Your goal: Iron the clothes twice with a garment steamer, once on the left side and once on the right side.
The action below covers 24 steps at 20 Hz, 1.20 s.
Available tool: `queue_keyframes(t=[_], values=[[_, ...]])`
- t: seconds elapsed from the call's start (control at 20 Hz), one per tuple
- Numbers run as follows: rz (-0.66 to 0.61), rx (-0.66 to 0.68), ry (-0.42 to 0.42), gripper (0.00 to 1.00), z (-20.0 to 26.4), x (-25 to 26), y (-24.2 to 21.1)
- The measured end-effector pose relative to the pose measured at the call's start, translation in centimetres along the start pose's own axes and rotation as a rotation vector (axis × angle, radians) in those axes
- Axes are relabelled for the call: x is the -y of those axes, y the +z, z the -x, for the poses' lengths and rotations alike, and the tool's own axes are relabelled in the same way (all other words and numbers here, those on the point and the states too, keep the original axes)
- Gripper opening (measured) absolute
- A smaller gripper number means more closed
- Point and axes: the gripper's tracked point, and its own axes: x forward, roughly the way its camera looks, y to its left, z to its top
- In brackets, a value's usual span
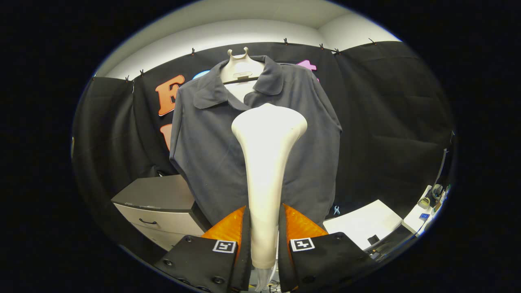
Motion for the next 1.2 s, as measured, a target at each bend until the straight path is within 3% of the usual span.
queue_keyframes(t=[0.65,1.2], values=[[0.023,0.052,0.028,0.35,-5.2,5.6,6.8],[0.016,0.002,0.112,0.35,-9.8,6.1,4.7]])
